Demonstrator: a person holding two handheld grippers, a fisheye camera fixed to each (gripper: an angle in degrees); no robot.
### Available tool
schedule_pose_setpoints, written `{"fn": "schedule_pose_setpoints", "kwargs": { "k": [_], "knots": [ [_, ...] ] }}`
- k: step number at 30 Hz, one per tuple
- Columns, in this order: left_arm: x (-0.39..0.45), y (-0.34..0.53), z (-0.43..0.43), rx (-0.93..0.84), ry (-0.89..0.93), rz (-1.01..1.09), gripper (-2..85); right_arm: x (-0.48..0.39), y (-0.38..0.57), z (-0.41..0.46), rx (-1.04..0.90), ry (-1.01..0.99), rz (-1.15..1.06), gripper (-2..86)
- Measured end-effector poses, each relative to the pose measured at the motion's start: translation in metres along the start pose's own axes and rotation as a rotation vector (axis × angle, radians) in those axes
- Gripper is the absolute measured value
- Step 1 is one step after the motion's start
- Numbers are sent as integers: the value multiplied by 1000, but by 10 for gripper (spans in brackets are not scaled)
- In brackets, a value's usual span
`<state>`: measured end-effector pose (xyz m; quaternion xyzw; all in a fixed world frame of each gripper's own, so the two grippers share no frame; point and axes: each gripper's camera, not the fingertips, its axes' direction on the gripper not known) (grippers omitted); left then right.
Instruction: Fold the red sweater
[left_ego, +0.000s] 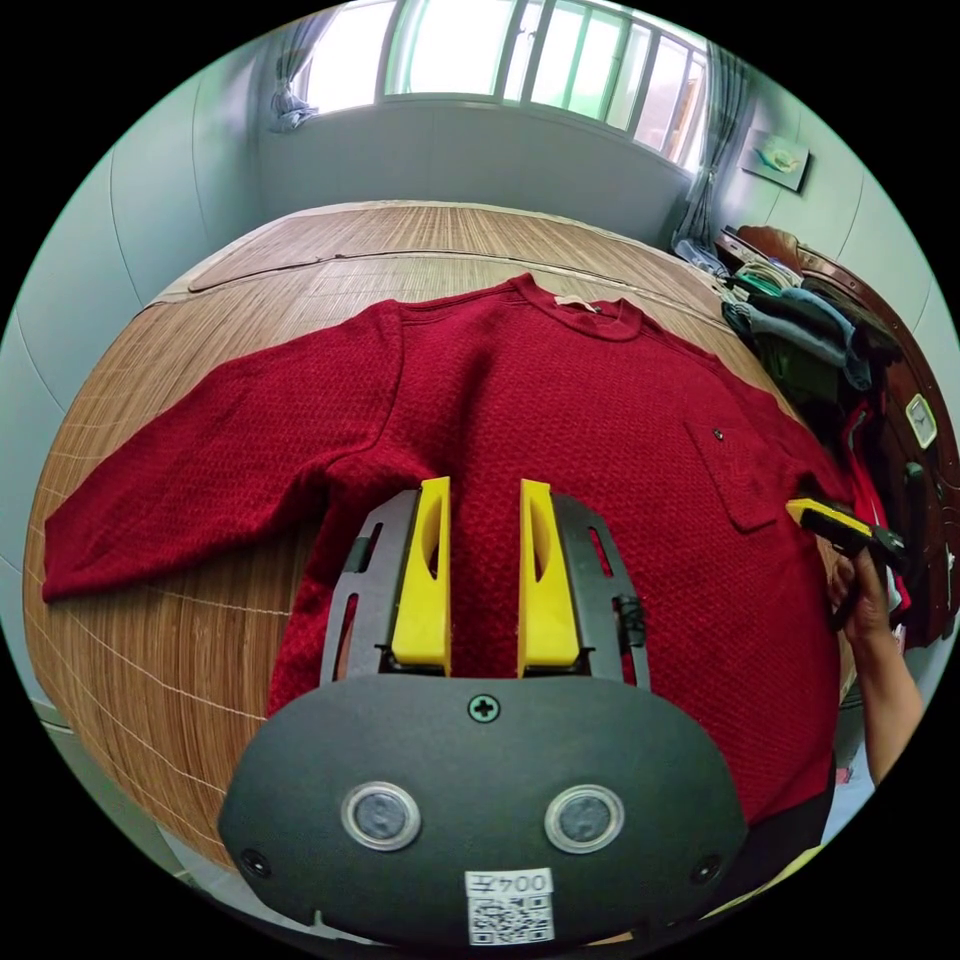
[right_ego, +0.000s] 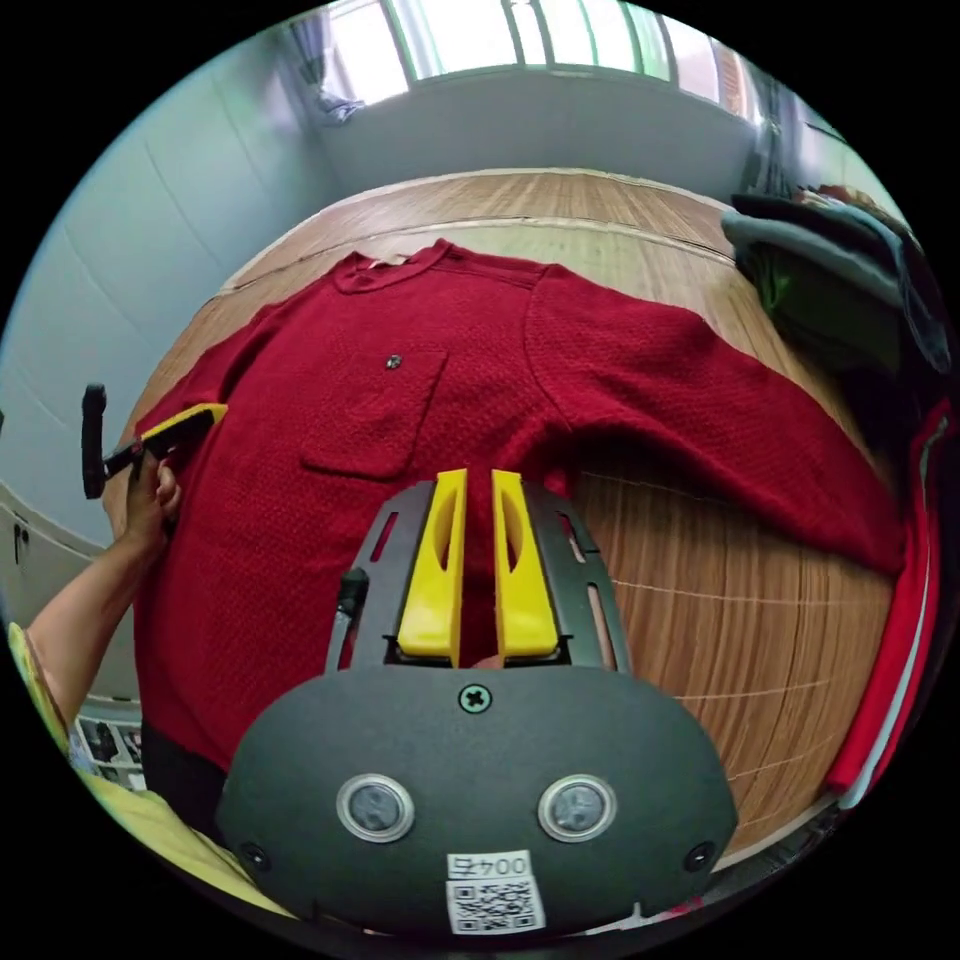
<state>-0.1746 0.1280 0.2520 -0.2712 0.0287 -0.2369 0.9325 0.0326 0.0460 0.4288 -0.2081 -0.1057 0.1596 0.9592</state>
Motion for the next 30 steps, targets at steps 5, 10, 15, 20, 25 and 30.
{"fn": "schedule_pose_setpoints", "kwargs": {
  "k": [5,10,15,20,25,30],
  "knots": [
    [-2,0,-1,1,2,-2,99,81,19,-22,112,-247,295,90],
    [-4,0,-2,3,9,-7,98,106,19,-9,104,-300,362,98],
    [-6,0,-4,4,13,-10,98,99,7,0,74,-271,337,86],
    [-7,1,-6,3,12,-10,97,79,-5,1,19,-187,306,46],
    [-8,1,-9,3,12,-12,96,72,-8,1,-22,-115,328,34],
    [-9,1,-12,2,14,-16,95,59,-3,-2,-3,-89,343,41]
  ]
}}
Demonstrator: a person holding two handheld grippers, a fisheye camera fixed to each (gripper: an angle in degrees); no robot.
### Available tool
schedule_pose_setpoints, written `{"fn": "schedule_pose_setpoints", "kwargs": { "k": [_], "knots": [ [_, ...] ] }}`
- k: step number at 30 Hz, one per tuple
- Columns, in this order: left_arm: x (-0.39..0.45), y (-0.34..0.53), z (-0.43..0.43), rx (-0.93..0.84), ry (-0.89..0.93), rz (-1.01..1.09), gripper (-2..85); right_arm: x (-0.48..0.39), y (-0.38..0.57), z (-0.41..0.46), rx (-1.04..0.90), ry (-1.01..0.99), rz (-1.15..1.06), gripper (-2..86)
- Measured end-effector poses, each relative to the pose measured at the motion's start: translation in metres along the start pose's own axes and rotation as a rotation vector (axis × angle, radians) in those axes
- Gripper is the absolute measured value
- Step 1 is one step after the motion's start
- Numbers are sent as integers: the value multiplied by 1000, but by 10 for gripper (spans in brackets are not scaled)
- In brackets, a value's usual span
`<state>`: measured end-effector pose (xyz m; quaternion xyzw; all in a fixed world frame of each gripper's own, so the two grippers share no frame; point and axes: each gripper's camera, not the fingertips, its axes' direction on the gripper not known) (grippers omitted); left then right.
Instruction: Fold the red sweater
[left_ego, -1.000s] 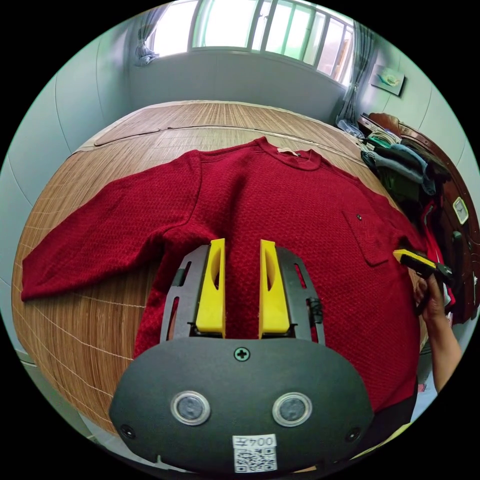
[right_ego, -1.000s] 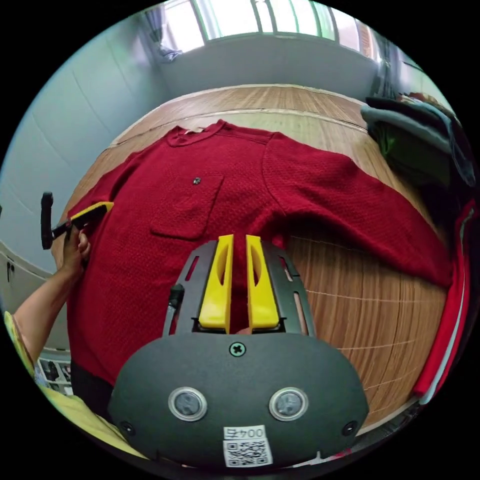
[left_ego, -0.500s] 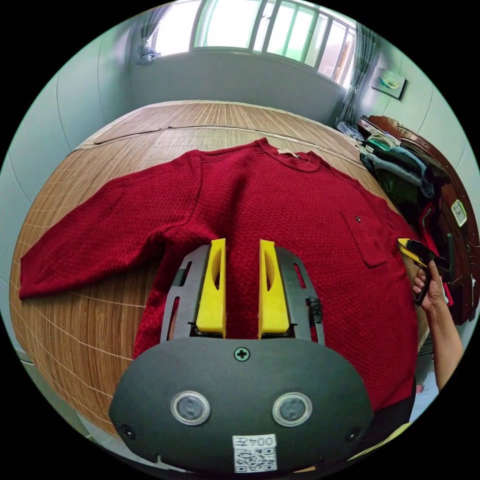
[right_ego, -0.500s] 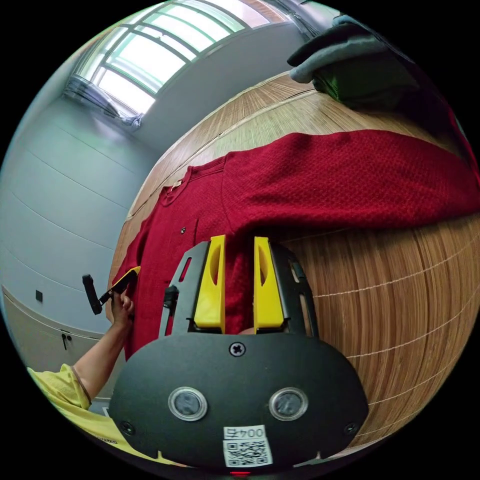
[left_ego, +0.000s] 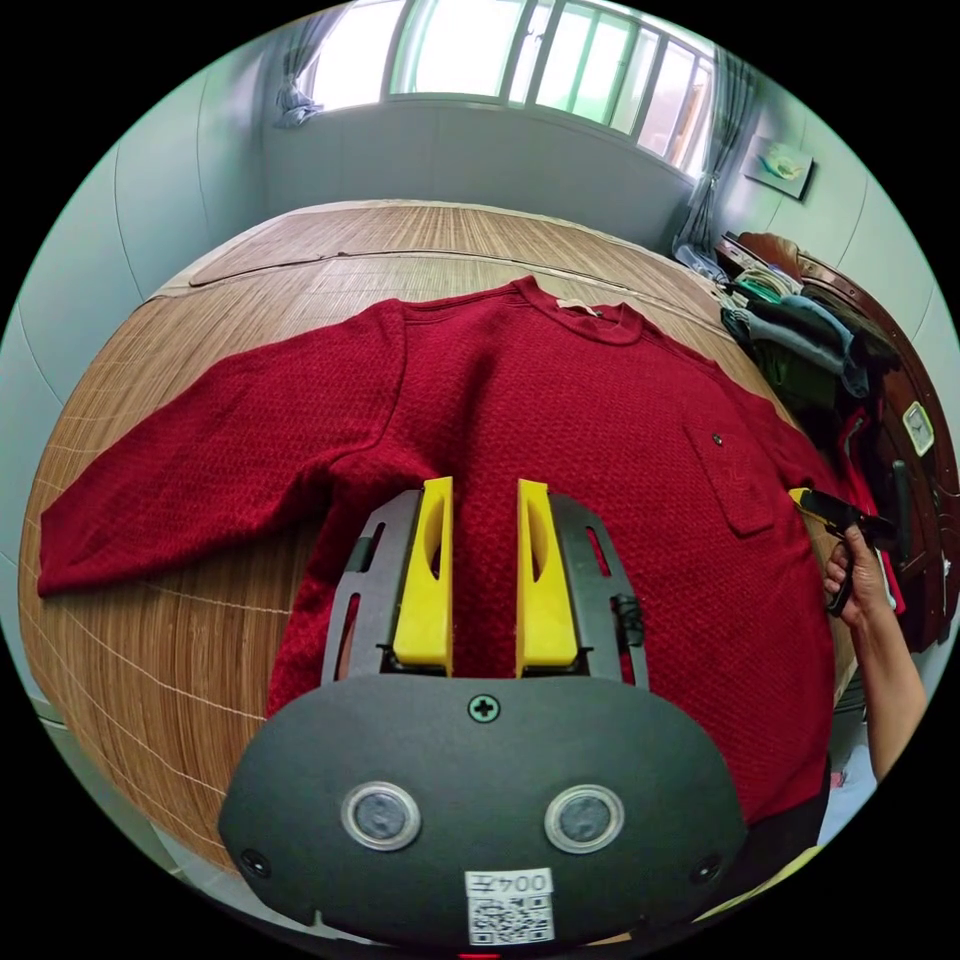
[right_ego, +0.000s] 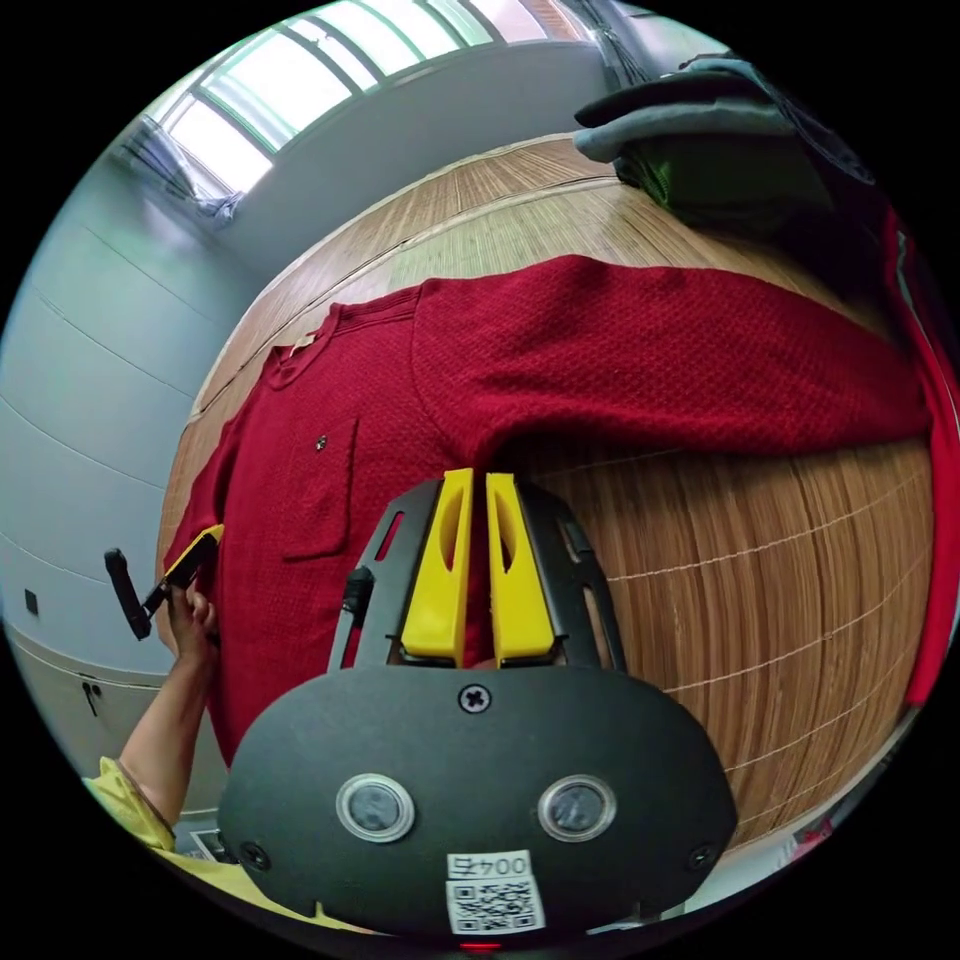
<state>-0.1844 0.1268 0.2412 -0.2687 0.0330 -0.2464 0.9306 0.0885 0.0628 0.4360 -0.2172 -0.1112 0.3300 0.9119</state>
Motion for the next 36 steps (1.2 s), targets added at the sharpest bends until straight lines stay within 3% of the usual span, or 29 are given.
{"fn": "schedule_pose_setpoints", "kwargs": {
  "k": [9,14,25,29,36],
  "knots": [
    [0,-1,-7,0,2,-3,93,-54,13,-47,208,168,-240,40],
    [-1,-2,-12,0,6,-7,93,-53,-11,2,-3,237,-319,38],
    [0,-9,-22,-1,10,-14,91,-90,48,-80,6,39,-430,82],
    [1,-13,-26,-3,12,-19,88,-115,115,-83,-50,53,-479,84],
    [4,-26,-33,-22,1,-22,76,-135,139,-54,-17,121,-504,69]
  ]
}}
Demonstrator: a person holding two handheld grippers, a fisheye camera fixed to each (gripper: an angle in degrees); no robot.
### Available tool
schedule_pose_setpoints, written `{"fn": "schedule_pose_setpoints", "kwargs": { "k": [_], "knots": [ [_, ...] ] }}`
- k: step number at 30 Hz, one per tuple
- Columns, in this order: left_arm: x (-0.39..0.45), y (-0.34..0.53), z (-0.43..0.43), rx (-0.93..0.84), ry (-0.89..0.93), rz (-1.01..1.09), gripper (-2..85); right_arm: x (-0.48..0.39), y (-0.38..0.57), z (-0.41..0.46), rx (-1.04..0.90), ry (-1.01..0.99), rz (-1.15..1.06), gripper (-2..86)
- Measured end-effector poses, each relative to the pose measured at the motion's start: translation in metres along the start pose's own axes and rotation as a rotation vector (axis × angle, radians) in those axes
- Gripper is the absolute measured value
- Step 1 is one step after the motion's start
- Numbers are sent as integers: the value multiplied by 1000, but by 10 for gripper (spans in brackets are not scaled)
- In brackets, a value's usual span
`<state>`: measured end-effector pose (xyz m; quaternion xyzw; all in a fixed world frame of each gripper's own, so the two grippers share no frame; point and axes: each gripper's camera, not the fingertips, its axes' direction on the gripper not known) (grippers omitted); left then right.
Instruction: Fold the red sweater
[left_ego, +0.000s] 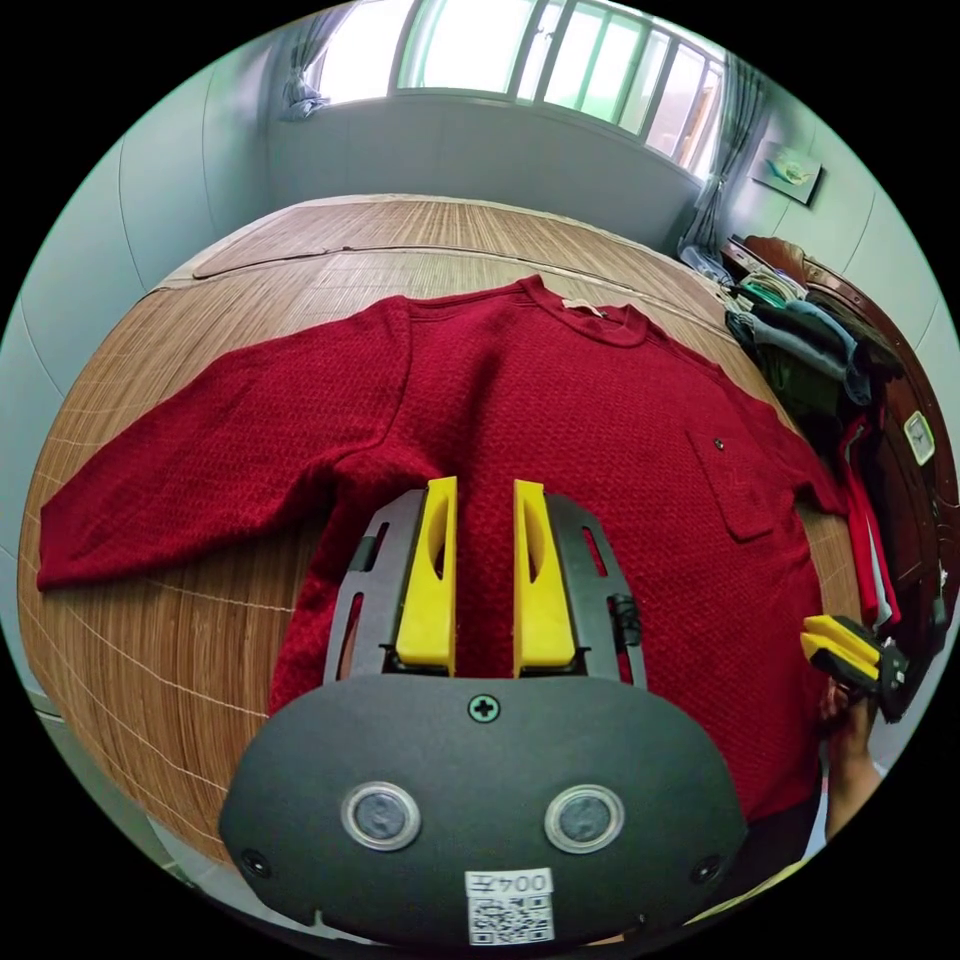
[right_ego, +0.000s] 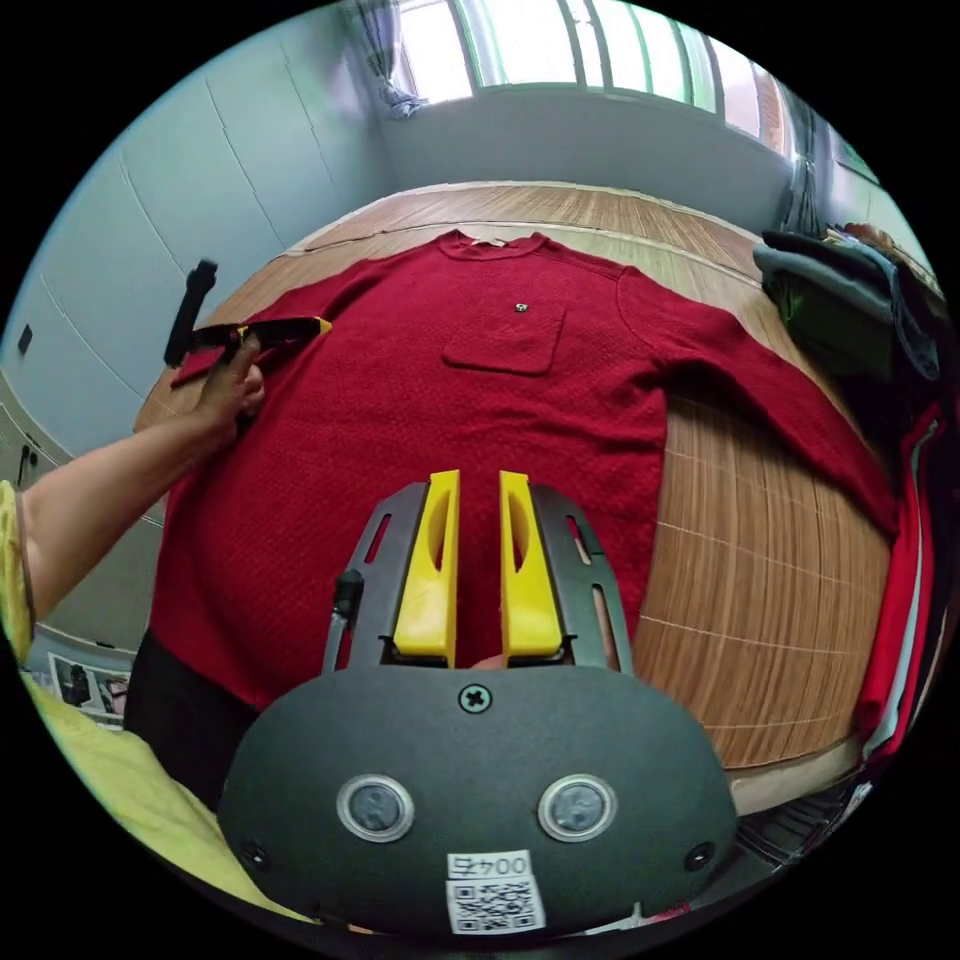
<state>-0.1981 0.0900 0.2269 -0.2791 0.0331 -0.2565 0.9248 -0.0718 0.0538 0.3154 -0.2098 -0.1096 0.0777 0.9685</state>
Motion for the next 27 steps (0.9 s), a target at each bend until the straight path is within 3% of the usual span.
{"fn": "schedule_pose_setpoints", "kwargs": {
  "k": [4,7,12,18,20,22,27],
  "knots": [
    [-5,-13,-6,-29,-48,-43,34,-23,-3,13,-43,135,-63,63],
    [-15,-28,-29,-117,21,45,18,-25,-3,11,-39,145,-76,62],
    [-75,-14,-99,46,172,36,22,-5,-2,6,-25,58,-21,61],
    [-190,23,-103,98,369,-331,64,-12,1,6,-17,93,-35,61],
    [-208,36,-116,224,238,-457,70,-11,2,5,-18,88,-33,60],
    [-213,33,-121,226,89,-507,74,-7,2,5,-19,68,-23,60],
    [-193,-17,-107,99,-250,-338,83,-1,3,4,-20,37,-6,58]
  ]
}}
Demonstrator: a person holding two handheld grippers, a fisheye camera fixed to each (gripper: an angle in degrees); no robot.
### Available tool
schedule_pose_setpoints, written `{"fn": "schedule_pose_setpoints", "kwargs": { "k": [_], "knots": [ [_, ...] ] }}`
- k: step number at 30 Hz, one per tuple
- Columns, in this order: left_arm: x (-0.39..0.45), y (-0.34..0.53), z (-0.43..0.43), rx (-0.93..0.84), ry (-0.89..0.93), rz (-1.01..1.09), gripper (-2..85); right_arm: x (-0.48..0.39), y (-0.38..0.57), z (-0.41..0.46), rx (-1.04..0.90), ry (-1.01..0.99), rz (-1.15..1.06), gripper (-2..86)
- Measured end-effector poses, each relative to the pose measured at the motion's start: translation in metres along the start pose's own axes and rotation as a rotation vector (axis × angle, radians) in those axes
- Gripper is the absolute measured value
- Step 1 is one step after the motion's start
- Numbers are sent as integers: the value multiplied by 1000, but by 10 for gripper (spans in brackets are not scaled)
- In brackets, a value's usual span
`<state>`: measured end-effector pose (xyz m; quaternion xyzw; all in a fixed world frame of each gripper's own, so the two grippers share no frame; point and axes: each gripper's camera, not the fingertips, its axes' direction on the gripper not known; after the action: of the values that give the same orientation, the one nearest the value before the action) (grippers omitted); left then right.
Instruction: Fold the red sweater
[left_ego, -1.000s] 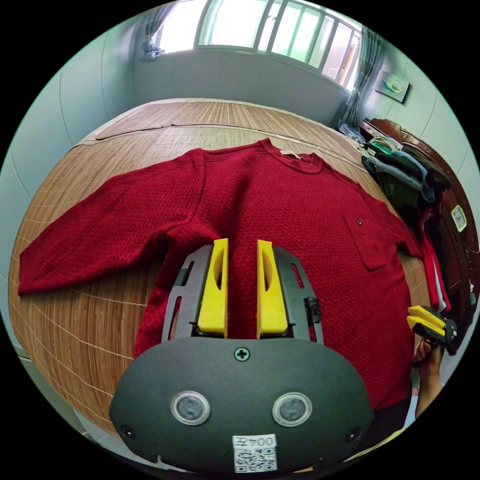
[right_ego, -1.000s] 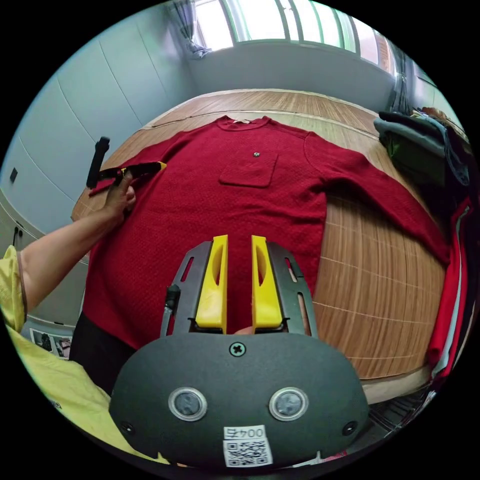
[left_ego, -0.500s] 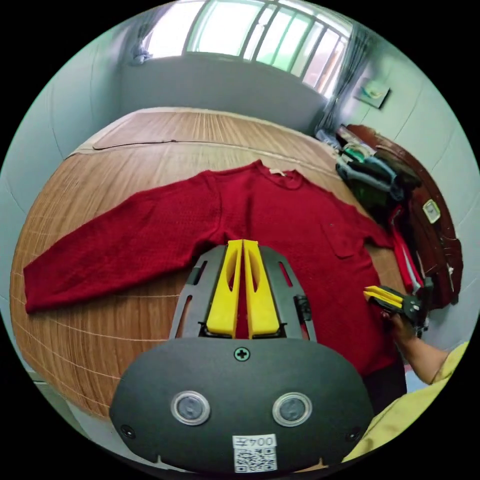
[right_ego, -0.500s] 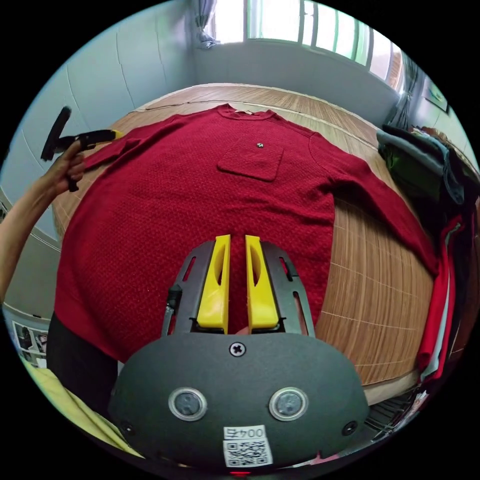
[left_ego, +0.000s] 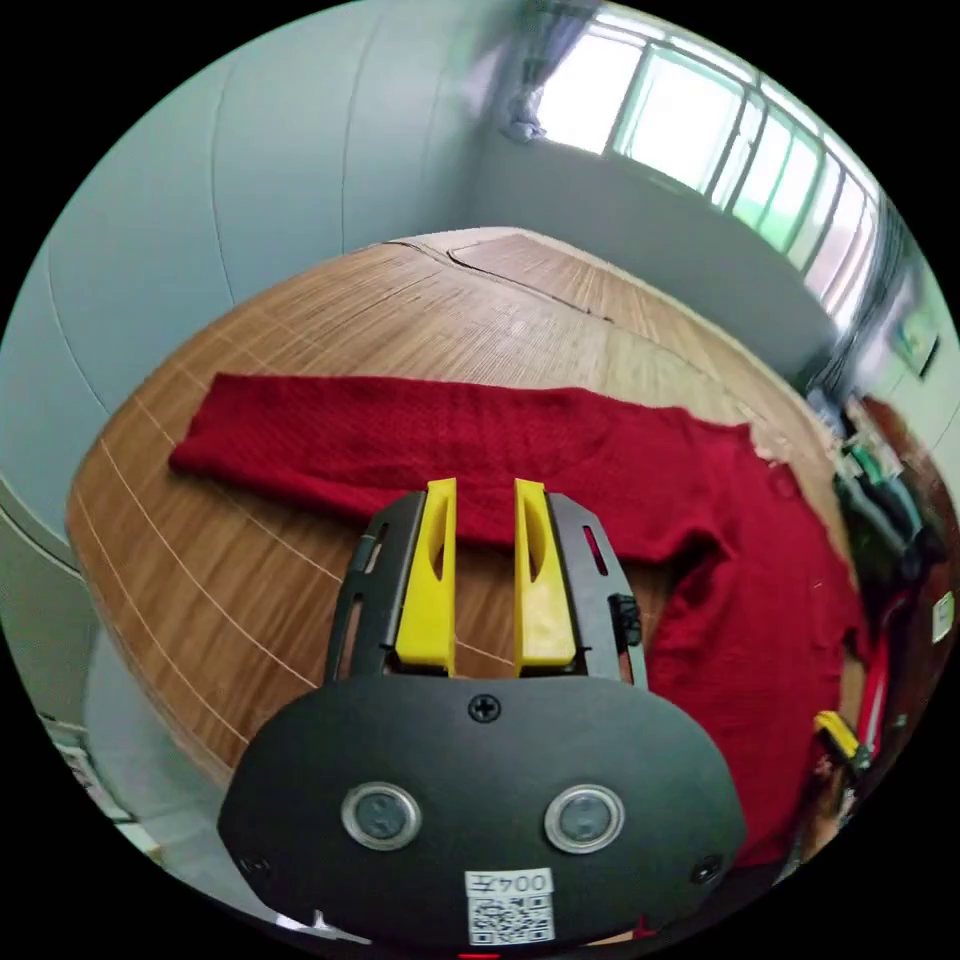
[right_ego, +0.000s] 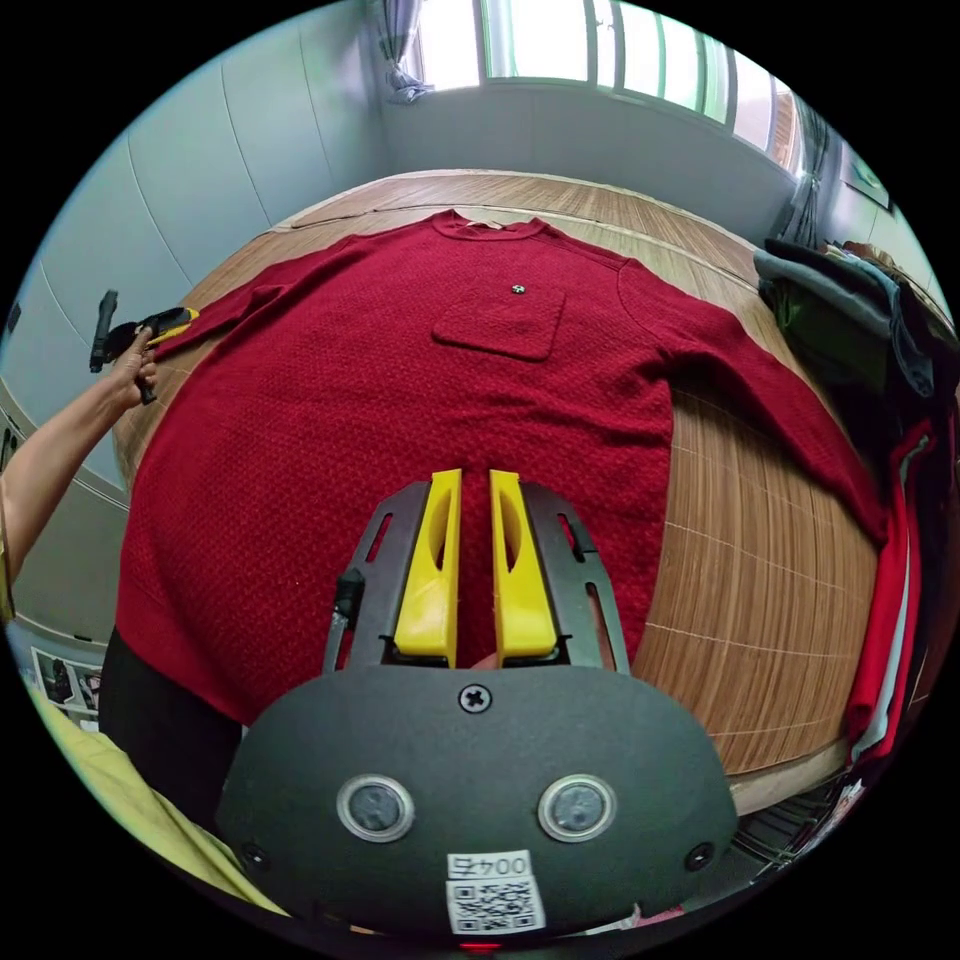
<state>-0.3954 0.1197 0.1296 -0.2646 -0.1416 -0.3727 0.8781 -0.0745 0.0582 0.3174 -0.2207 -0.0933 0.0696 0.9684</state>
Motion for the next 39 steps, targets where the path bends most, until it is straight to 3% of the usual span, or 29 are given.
{"fn": "schedule_pose_setpoints", "kwargs": {
  "k": [2,13,15,17,20,23,28,39],
  "knots": [
    [16,-19,31,-138,-121,99,84,-1,1,0,0,2,-1,57],
    [-44,-107,45,-148,-72,73,98,-5,4,2,1,6,-1,57],
    [-50,-107,25,-78,13,61,96,-6,4,2,1,5,-1,56],
    [-43,-97,4,-22,211,121,90,-8,5,3,1,6,-1,56],
    [-28,-83,12,-118,491,189,84,-10,5,3,2,9,-3,56],
    [-32,-77,38,-240,701,127,87,-12,5,4,1,8,-2,56],
    [-66,-83,58,-257,751,25,97,-13,6,6,1,0,2,56],
    [-94,-92,82,-305,823,55,92,-18,4,12,1,-8,5,54]
  ]
}}
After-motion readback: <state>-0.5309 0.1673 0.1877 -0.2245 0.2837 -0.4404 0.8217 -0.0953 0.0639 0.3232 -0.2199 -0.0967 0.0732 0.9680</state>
